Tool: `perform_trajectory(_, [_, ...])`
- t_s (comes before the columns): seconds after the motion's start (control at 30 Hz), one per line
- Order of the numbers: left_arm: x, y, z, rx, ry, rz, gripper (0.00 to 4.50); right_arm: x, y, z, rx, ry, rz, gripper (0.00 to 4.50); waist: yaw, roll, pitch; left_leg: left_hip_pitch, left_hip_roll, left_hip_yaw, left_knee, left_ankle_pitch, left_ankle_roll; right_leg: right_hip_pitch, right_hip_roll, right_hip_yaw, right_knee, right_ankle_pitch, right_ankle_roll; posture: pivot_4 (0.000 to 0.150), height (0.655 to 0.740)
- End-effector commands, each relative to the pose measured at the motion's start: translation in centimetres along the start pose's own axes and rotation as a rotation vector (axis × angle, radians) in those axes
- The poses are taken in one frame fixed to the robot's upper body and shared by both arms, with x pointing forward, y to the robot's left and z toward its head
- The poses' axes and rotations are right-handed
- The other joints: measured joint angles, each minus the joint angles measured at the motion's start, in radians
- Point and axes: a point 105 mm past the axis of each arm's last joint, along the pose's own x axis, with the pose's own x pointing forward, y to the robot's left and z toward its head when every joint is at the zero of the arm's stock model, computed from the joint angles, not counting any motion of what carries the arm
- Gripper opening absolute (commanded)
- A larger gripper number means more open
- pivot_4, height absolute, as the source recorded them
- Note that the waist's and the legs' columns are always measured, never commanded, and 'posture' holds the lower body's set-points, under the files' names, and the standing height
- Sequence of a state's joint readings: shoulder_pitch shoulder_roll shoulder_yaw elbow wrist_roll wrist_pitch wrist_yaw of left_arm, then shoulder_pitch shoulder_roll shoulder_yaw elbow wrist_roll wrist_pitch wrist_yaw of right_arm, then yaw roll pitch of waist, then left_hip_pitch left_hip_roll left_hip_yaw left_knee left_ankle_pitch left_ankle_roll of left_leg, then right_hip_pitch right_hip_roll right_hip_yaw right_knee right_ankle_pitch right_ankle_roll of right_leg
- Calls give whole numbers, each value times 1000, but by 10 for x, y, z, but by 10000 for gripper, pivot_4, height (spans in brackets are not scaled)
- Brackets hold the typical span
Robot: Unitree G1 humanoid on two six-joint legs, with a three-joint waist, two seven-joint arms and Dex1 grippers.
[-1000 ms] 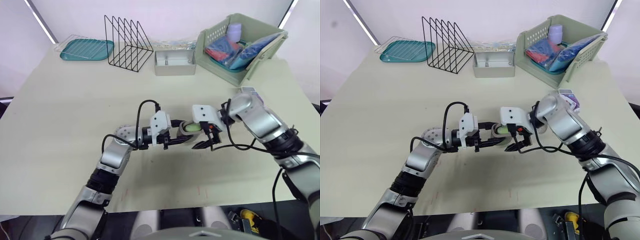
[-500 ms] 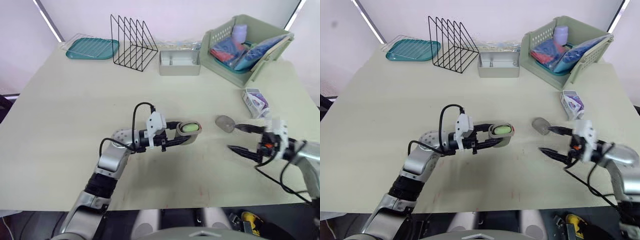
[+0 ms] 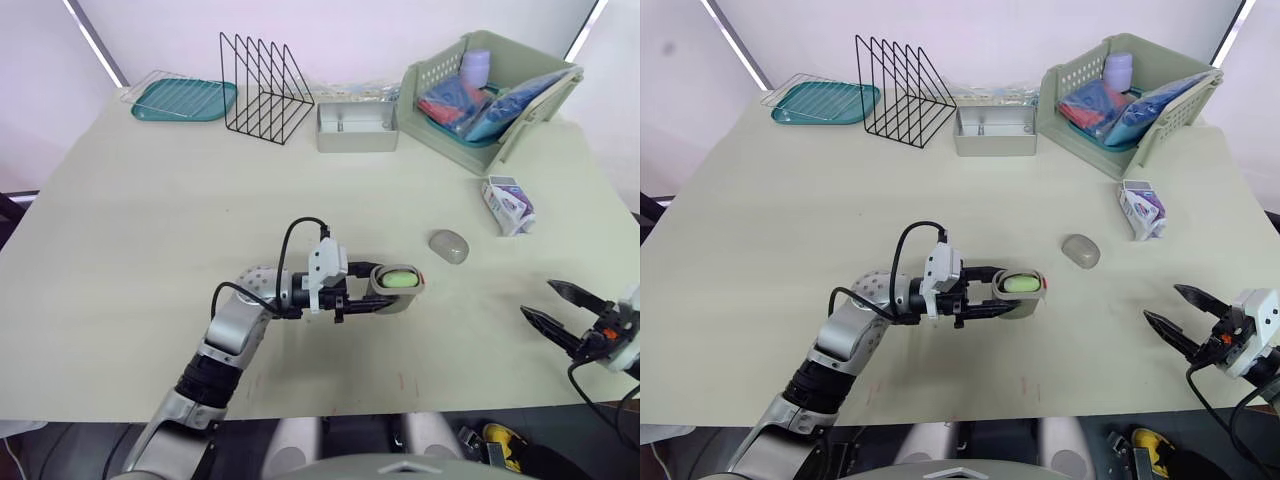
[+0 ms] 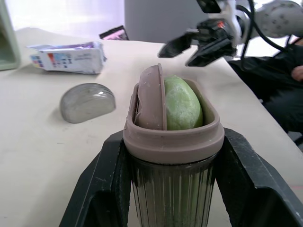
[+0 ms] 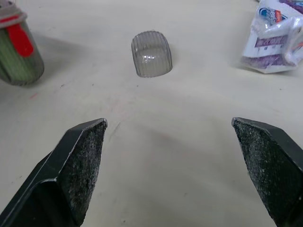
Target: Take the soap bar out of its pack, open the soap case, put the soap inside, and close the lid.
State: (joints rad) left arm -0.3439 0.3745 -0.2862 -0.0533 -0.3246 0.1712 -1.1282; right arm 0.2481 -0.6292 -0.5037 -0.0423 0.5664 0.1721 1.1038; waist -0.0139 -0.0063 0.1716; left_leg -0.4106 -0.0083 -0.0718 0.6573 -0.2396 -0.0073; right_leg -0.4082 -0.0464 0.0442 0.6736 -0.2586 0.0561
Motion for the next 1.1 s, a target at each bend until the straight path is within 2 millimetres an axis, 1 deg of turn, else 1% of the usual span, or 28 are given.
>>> perform_trajectory(0.03, [2,3,10,42,-28,-14,19089,-7,-4,12,-29,-21,-6,44338,1,0,0,0,0,0,0,0,0,0,0,0,0,0,0,1500,7400])
perform_trajectory(0.13, [3,5,10,39,-32,-22,19089,-8,-6,16,-62,-7,3,44338,1,0,0,0,0,0,0,0,0,1,0,0,-1,0,0,1500,7400])
perform_trajectory(0.23, [4,4,10,33,-34,-35,19089,-1,-1,29,-94,43,81,44338,0,0,0,1,0,0,0,0,0,1,0,0,0,0,0,1500,7400])
perform_trajectory(0.37, [4,4,7,18,-42,-39,19089,19,7,49,-48,141,137,44338,-6,1,0,2,0,0,0,0,0,1,0,0,0,0,0,1500,7400])
perform_trajectory(0.43, [4,6,7,5,-50,-31,19089,32,8,60,-11,171,117,44338,-3,1,0,2,1,-1,0,0,0,1,0,0,0,0,0,1500,7400])
perform_trajectory(0.5, [4,7,7,-7,-59,-25,19089,46,12,64,-10,261,100,44338,-1,1,0,1,0,-1,0,0,0,1,0,0,0,0,0,1500,7400])
perform_trajectory(0.57, [4,7,7,-8,-61,-26,19089,57,16,69,-26,308,92,44338,2,1,0,0,0,-2,1,0,0,2,0,-1,-1,0,0,1500,7400])
perform_trajectory(0.63, [5,7,7,-7,-63,-25,19089,65,26,73,11,349,141,44338,5,1,0,-2,0,-4,2,0,0,1,0,-3,-1,0,0,1500,7400])
perform_trajectory(0.7, [5,12,6,18,-63,19,19089,77,32,77,-37,433,191,44338,3,1,0,-3,0,-4,4,0,0,1,0,-4,-2,0,0,1500,7400])
perform_trajectory(0.73, [5,14,6,28,-69,39,19089,82,30,77,-53,487,182,44338,2,1,0,-3,-1,-4,5,0,0,1,0,-3,-1,0,0,1500,7400])
perform_trajectory(0.77, [6,15,6,39,-70,50,19089,89,25,79,-66,516,140,44338,-1,1,0,-3,-1,-4,6,0,0,1,0,-3,-1,0,0,1500,7400])
perform_trajectory(0.83, [7,14,7,66,-77,47,19089,102,21,83,-125,531,119,44338,-1,1,0,-3,0,-3,7,0,1,1,0,-3,-1,0,1,1500,7400])
perform_trajectory(0.9, [8,13,7,76,-83,46,19089,113,24,86,-172,538,144,44338,2,1,0,-3,0,-4,7,0,1,1,0,-4,-1,0,0,1500,7400])
perform_trajectory(0.97, [9,11,6,76,-87,45,19089,119,26,87,-162,555,157,44338,3,1,0,-4,0,-4,7,-1,1,1,0,-4,-2,0,0,1500,7400])
perform_trajectory(1.1, [10,7,2,80,-63,29,19089,133,24,88,-180,615,128,44338,2,1,0,-5,-1,-3,8,-1,2,1,-1,-3,-2,0,1,1500,7400])
